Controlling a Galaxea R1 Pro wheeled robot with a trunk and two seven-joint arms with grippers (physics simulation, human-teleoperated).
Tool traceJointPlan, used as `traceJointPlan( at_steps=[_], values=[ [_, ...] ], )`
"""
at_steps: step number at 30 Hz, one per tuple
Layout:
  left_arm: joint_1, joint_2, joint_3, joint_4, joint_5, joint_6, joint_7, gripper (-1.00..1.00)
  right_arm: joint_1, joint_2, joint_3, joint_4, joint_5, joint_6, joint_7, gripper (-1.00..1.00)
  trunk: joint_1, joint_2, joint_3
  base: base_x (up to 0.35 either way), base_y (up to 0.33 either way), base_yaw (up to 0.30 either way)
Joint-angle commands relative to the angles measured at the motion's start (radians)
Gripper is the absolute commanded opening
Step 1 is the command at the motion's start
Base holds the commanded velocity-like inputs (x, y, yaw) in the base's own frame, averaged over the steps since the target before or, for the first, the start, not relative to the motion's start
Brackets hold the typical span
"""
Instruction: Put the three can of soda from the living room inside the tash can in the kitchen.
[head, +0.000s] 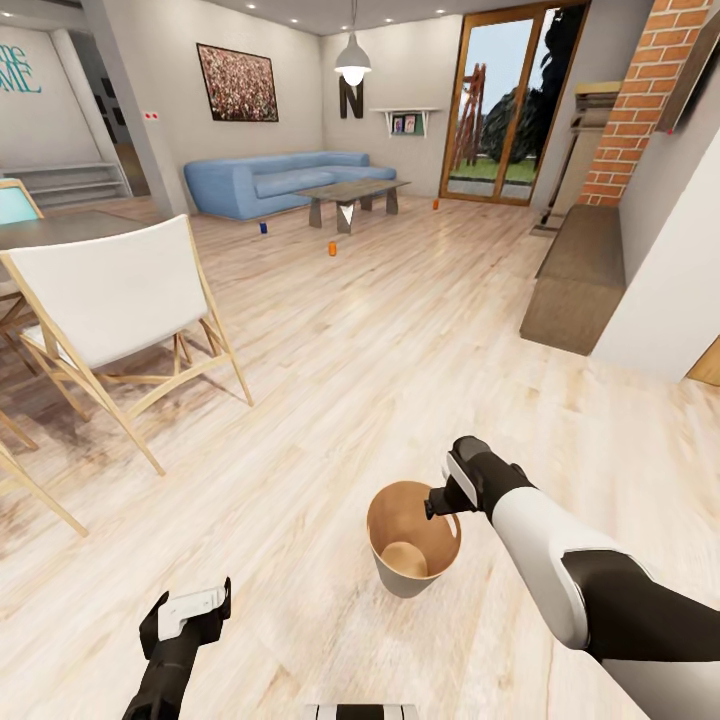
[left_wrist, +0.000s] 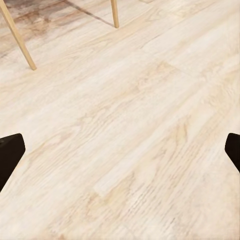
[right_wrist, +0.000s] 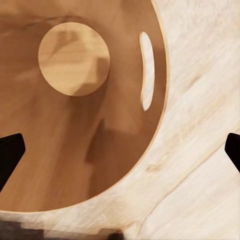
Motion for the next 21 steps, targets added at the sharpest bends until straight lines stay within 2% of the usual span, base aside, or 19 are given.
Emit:
traceJointPlan(
  at_steps=[1, 21],
  values=[
    [0.000, 0.000, 0.000, 0.000, 0.000, 0.000, 0.000, 1.00, 0.000, 0.000, 0.000, 0.000, 0.000, 0.000, 0.000, 1.00, 0.000, 0.000, -0.001, 0.000, 0.000, 0.000],
    [0.000, 0.000, 0.000, 0.000, 0.000, 0.000, 0.000, 1.00, 0.001, -0.004, 0.000, 0.001, 0.000, 0.000, 0.001, 1.00, 0.000, 0.000, -0.033, 0.000, 0.000, 0.000]
  ],
)
